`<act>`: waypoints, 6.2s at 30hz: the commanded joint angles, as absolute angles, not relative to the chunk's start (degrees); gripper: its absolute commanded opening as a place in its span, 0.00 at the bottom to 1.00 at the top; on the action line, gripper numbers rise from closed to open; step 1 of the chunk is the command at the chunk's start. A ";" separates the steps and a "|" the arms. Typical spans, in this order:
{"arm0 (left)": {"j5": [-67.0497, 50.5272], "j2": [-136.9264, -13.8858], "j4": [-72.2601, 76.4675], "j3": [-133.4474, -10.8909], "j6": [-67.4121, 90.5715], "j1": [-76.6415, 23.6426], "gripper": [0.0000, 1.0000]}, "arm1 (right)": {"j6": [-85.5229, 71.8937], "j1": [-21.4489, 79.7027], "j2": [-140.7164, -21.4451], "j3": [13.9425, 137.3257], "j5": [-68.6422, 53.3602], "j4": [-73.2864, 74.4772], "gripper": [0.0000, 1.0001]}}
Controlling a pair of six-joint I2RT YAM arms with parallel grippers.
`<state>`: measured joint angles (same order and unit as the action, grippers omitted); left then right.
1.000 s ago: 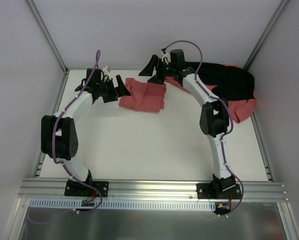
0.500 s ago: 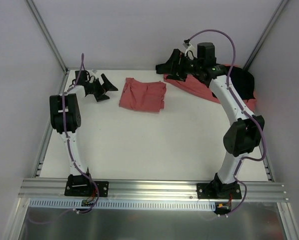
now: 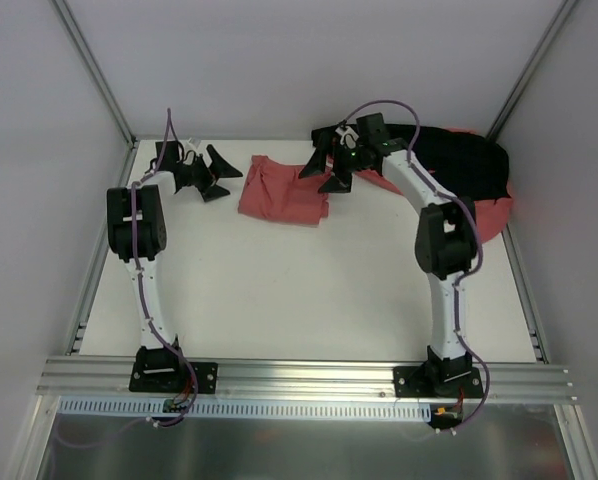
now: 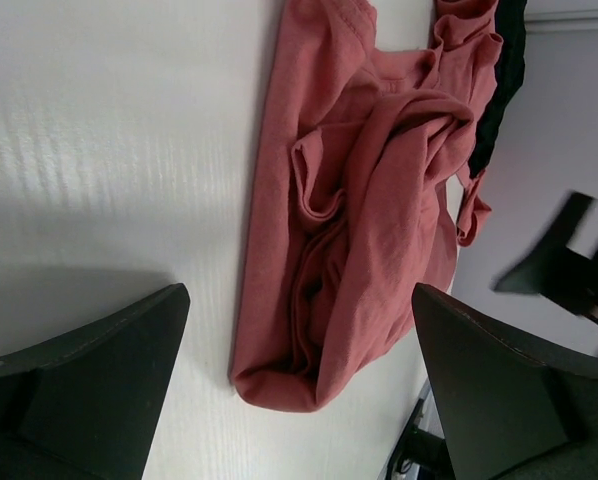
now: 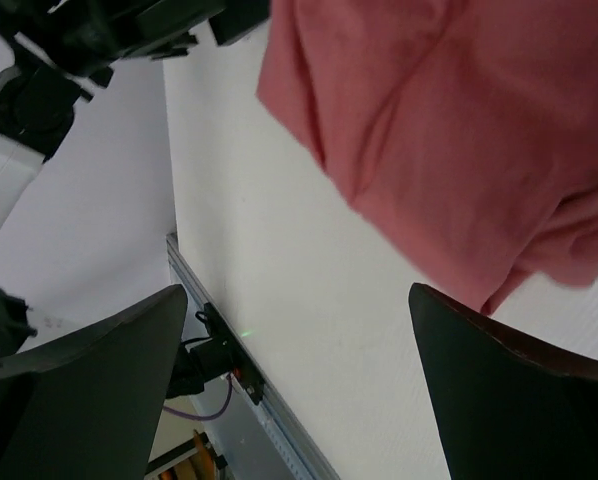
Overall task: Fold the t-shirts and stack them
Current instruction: Fold the long partially folded tshirt into a neat square, then put the neatly folded tshirt into the corner of the board with the left arm
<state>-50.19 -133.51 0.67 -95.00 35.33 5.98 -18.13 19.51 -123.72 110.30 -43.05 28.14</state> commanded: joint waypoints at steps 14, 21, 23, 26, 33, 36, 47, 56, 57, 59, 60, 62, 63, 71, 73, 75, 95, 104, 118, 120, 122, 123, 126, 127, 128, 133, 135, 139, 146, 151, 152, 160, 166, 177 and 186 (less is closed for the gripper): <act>-51.68 -127.97 -3.25 -88.95 34.46 0.27 0.99 | -27.88 21.71 -144.94 125.43 -41.32 26.50 0.99; -51.07 -125.16 -4.48 -83.68 32.78 -2.37 0.99 | -18.99 20.92 -133.34 106.28 -36.83 31.90 1.00; -50.80 -124.45 -4.74 -81.92 32.52 -3.51 0.99 | -17.49 20.74 -131.06 101.98 -36.56 33.39 1.00; -50.62 -123.40 -6.58 -80.07 31.47 -5.00 0.99 | -15.47 20.65 -128.42 97.84 -35.95 35.23 0.99; -49.40 -117.52 -7.82 -69.72 29.79 -10.72 0.99 | -12.40 19.69 -123.06 91.16 -35.86 37.44 0.99; -49.04 -113.48 -7.47 -64.71 30.32 -13.18 0.99 | -11.60 19.16 -120.42 88.26 -35.77 37.79 1.00; -44.22 -101.88 -13.88 -59.05 26.46 -15.12 0.99 | -8.79 18.19 -111.62 81.47 -35.24 39.11 1.00; -29.98 -92.28 -17.93 -60.82 25.31 -14.85 0.99 | -8.88 17.75 -106.88 86.30 -36.21 43.06 0.99; -29.36 -92.55 -17.32 -60.47 25.75 -14.85 0.99 | -8.88 17.67 -106.70 87.09 -36.30 44.02 0.99; -29.27 -93.95 -15.21 -59.68 26.71 -14.85 0.99 | -9.40 17.67 -106.52 89.72 -36.39 44.91 0.99; -29.09 -94.30 -14.34 -59.07 27.24 -14.85 0.99 | -9.67 17.67 -106.61 90.61 -36.56 44.91 0.99; -28.83 -95.70 -12.05 -58.10 27.95 -14.85 0.99 | -10.89 17.75 -107.40 92.45 -37.44 44.82 0.99; -29.09 -96.32 -11.69 -58.01 28.47 -14.85 0.99 | -11.25 17.93 -108.62 94.03 -37.79 44.74 0.99; -30.15 -100.37 -9.14 -57.39 29.53 -14.94 0.99 | -14.50 23.01 -114.34 101.07 -39.64 43.59 1.00; -30.41 -100.72 -8.53 -57.13 29.88 -14.94 0.99 | -14.76 23.99 -115.92 101.43 -40.16 43.60 0.99; -30.50 -101.16 -8.17 -57.04 30.15 -14.94 0.99 | -14.77 25.40 -116.72 100.99 -40.25 43.24 0.99; -35.77 -109.77 3.86 -54.15 35.94 -15.21 0.99 | -13.80 28.04 -121.73 95.10 -40.25 40.25 1.00; -37.79 -110.74 7.99 -50.63 37.70 -15.12 0.99 | -14.15 27.95 -121.73 94.48 -40.17 39.64 1.00; -40.78 -112.94 21.10 -45.44 45.26 -15.73 0.95 | -14.24 27.60 -122.08 93.87 -40.69 38.76 1.00; -40.69 -113.46 20.66 -45.96 45.18 -16.08 0.87 | -14.33 27.42 -121.99 93.87 -40.87 38.58 0.99; -39.91 -113.99 19.61 -47.36 44.83 -16.61 0.77 | -14.50 27.33 -121.82 93.87 -41.04 38.41 1.00; -39.55 -114.60 17.34 -48.07 44.22 -16.87 0.69 | -14.59 27.16 -121.64 93.95 -41.31 38.32 0.99; -37.80 -115.48 13.55 -50.80 43.33 -17.75 0.57 | -14.76 26.72 -121.20 93.87 -41.57 37.97 0.99; -37.01 -115.75 12.93 -51.32 43.33 -17.93 0.52 | -14.85 26.63 -121.11 93.78 -41.75 37.88 0.99; -36.65 -115.93 12.31 -52.46 43.33 -18.10 0.47 | -15.03 26.54 -120.94 93.78 -41.92 37.71 1.00; -34.64 -117.51 8.18 -56.76 42.89 -18.72 0.00 | -15.38 25.66 -120.06 93.78 -42.54 37.62 0.99; -33.40 -116.99 4.33 -58.78 41.67 -18.72 0.00 | -15.55 25.14 -119.27 93.87 -42.80 37.53 0.99; -27.09 -114.09 -8.50 -64.85 33.87 -18.63 0.00 | -15.91 23.82 -117.25 94.74 -43.68 37.62 0.99; -8.65 -108.64 -25.12 -74.70 26.99 -15.30 0.00 | -16.35 20.92 -112.86 94.84 -45.26 37.18 1.00; -0.89 -108.10 -31.89 -81.55 22.86 -12.92 0.00 | -17.31 18.72 -109.08 93.08 -46.67 35.77 0.99; -0.44 -108.45 -32.51 -83.65 22.24 -12.57 0.00 | -17.40 18.55 -108.64 92.73 -46.84 35.60 0.99; 11.24 -118.19 -41.38 -100.07 12.06 -10.64 0.00 | -18.02 15.30 -104.33 90.71 -47.81 34.28 0.99; 16.96 -125.58 -44.82 -110.99 6.25 -8.27 0.00 | -18.72 11.79 -100.38 87.37 -48.25 33.05 1.00; 20.66 -129.64 -40.00 -112.68 5.54 -1.41 0.00 | -17.76 6.94 -93.09 76.66 -48.43 33.75 0.99; 14.25 -129.81 -26.90 -116.53 3.60 3.07 0.00 | -15.04 6.24 -91.32 74.97 -47.73 38.75 1.00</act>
